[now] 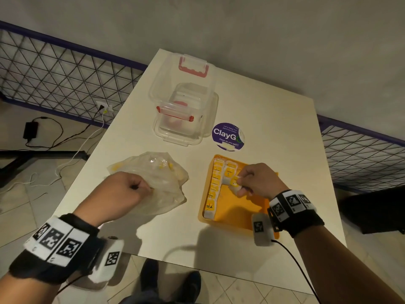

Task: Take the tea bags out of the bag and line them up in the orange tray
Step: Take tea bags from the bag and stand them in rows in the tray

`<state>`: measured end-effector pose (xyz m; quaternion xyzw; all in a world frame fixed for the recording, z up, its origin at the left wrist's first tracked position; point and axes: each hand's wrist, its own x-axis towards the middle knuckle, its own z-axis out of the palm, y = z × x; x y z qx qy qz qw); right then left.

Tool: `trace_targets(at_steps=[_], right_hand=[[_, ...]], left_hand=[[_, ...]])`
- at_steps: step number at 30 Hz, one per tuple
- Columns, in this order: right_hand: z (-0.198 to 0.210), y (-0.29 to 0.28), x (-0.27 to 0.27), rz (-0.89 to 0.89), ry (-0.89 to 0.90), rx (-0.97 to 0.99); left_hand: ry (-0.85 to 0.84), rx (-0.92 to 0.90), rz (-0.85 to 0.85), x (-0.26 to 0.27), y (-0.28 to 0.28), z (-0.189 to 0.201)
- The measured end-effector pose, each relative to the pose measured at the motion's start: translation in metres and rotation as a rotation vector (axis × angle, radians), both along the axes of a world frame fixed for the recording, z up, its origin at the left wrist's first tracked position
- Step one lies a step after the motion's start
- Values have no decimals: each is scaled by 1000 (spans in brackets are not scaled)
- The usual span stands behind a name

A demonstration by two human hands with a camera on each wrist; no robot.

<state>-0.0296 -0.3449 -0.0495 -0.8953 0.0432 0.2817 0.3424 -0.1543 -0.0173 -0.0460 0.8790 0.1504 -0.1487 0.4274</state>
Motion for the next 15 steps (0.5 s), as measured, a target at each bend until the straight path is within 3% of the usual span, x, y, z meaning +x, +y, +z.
trace_targets(at_steps=[8, 15], right_hand=[[-9, 10, 11, 57, 97, -28], [-22, 14, 9, -60, -77, -62]], left_hand=[[0, 250, -108, -14, 2, -16], [-42, 360, -126, -19, -3, -21]])
